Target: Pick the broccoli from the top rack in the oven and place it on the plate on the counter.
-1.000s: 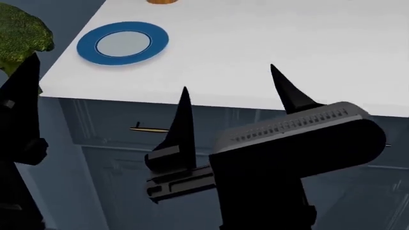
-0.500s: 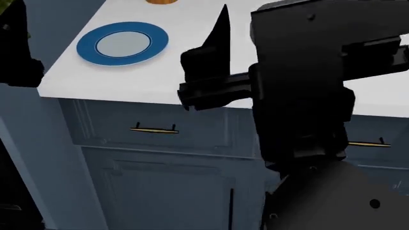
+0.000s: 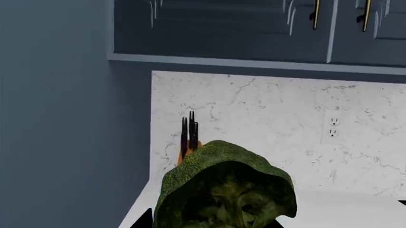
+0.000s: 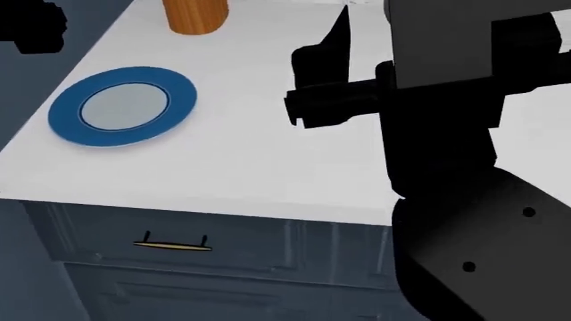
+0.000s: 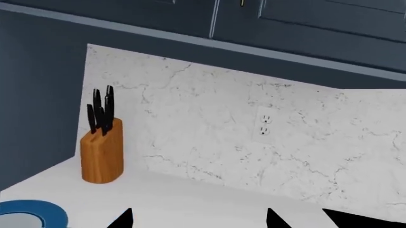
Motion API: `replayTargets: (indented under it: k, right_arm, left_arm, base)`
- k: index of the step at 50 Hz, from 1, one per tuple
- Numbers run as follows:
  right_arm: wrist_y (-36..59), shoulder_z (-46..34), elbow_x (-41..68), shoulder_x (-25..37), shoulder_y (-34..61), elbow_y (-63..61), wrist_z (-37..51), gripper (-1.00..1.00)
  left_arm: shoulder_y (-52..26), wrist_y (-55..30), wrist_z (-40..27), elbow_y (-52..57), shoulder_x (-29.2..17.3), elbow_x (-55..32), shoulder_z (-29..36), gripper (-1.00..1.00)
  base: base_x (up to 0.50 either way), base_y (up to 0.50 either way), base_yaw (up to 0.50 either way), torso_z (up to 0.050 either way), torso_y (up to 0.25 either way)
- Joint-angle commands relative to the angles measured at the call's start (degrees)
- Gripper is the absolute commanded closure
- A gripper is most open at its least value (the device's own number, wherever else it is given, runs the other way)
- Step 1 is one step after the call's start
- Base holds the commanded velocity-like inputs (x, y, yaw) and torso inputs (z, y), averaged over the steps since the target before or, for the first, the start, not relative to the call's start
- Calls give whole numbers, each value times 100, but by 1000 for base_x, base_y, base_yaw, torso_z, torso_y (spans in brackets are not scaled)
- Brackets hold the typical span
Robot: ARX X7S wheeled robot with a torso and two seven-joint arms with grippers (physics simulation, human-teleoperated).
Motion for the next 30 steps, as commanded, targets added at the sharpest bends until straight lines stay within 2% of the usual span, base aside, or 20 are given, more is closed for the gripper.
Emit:
replayTargets:
  k: [1, 11, 17, 24, 30]
  right_arm:
    - [-331, -336, -216, 82, -98, 145, -239, -100]
    - [31, -165, 121, 89, 46, -254, -38, -100]
    - [-44, -275, 28, 39, 65, -179, -15, -100]
    - [38, -267, 121, -22, 148, -205, 37, -100]
    - [31, -233, 170, 14, 111, -257, 48, -100]
  left_arm:
    - [-406, 34, -240, -153, 169, -108, -24, 100]
    - [-106, 100, -295, -150, 9, -126, -102, 100]
    - [24, 145, -275, -78, -46, -123, -126, 100]
    - [68, 174, -177, -68, -3, -24, -41, 100]
    - [-38, 104, -285, -22, 22, -122, -14, 100]
  base:
    - [501, -119, 0, 0, 10]
    - [500, -36, 0, 0, 1]
    - [489, 181, 0, 0, 2]
    - [112, 47, 0, 0, 1]
    - [490, 33, 0, 0, 0]
